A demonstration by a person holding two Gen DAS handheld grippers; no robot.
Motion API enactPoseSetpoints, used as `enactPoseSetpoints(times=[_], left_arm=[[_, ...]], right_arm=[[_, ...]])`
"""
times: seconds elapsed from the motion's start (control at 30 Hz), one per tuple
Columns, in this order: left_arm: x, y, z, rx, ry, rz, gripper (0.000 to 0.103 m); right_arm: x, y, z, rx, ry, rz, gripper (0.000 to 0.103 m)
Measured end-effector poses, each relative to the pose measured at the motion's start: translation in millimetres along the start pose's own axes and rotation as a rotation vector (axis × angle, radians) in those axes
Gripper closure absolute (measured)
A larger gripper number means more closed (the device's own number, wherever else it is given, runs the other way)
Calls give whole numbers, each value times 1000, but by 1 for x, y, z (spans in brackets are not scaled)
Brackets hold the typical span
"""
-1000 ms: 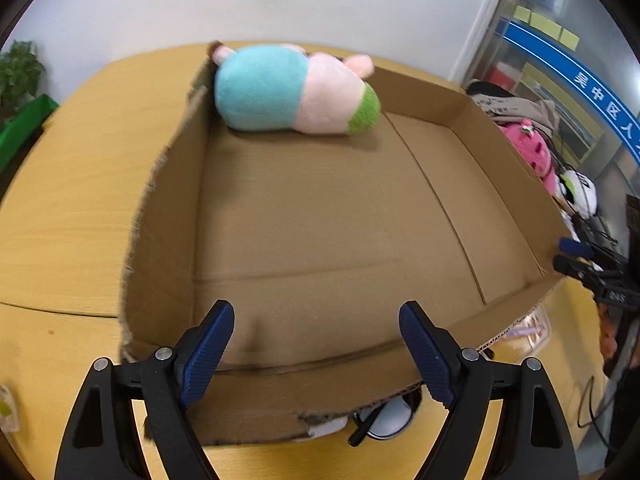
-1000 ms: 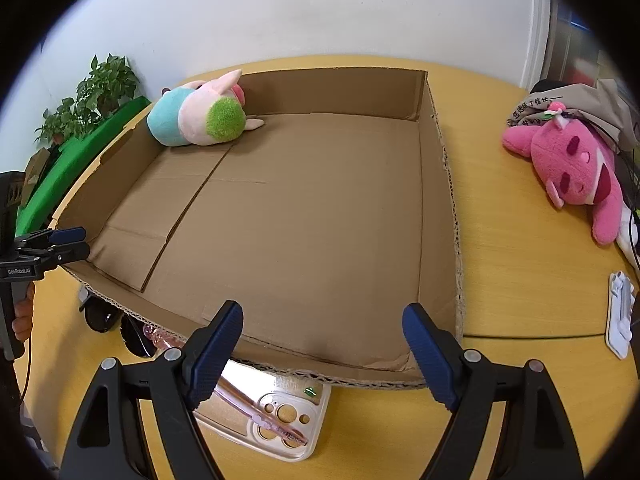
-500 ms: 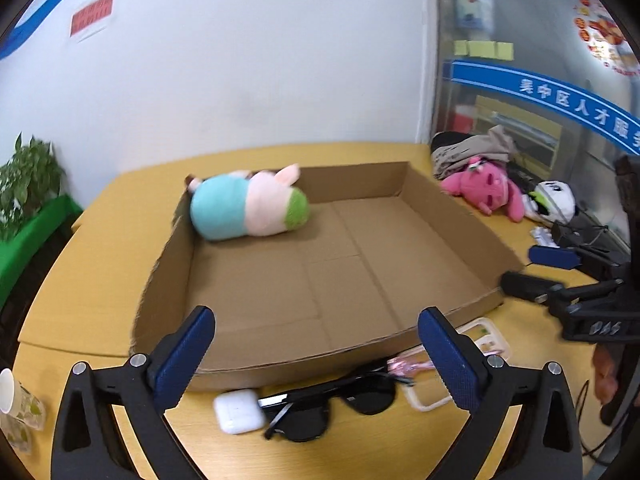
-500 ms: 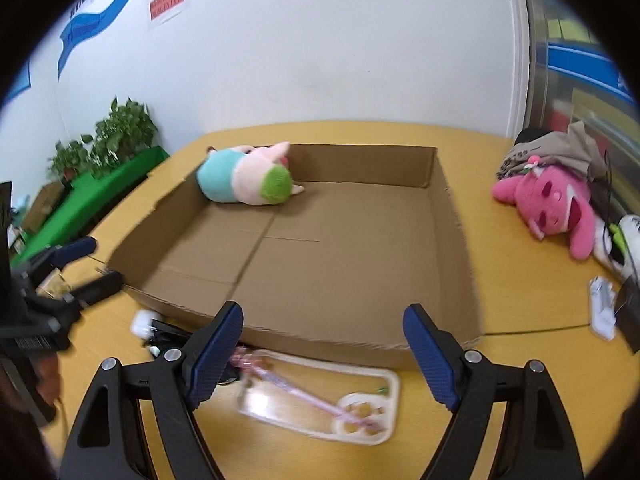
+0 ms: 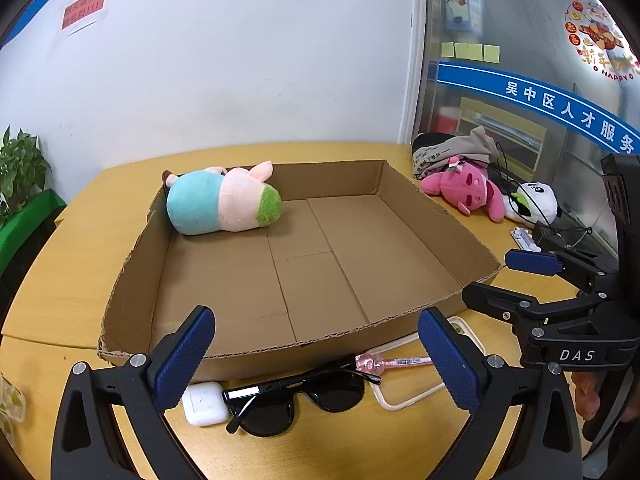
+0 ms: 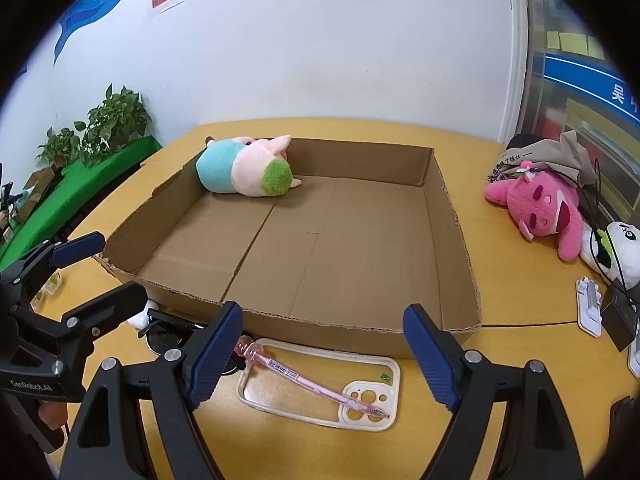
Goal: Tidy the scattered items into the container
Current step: 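Withdraw both grippers from the box toward the items on the table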
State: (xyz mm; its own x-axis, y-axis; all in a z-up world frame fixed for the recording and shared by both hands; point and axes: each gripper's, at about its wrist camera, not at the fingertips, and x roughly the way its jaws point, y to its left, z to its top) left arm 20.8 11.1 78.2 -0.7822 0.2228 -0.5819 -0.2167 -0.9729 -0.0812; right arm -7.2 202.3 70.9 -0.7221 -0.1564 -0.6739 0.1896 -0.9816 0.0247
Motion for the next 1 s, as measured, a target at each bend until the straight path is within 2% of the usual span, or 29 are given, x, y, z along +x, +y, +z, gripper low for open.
enactPoseSetpoints(times=[0.33, 0.67, 1.0], left_arm=[[2, 2, -5, -19, 12, 0, 0], [1, 7, -10, -44, 33, -8, 0], [-1, 20, -25, -61, 70, -14, 0]], right_arm=[[-1, 4, 0, -6, -3, -19, 20], [1, 4, -3, -6, 6, 0, 20], [7, -17, -23, 32, 53, -5, 20]])
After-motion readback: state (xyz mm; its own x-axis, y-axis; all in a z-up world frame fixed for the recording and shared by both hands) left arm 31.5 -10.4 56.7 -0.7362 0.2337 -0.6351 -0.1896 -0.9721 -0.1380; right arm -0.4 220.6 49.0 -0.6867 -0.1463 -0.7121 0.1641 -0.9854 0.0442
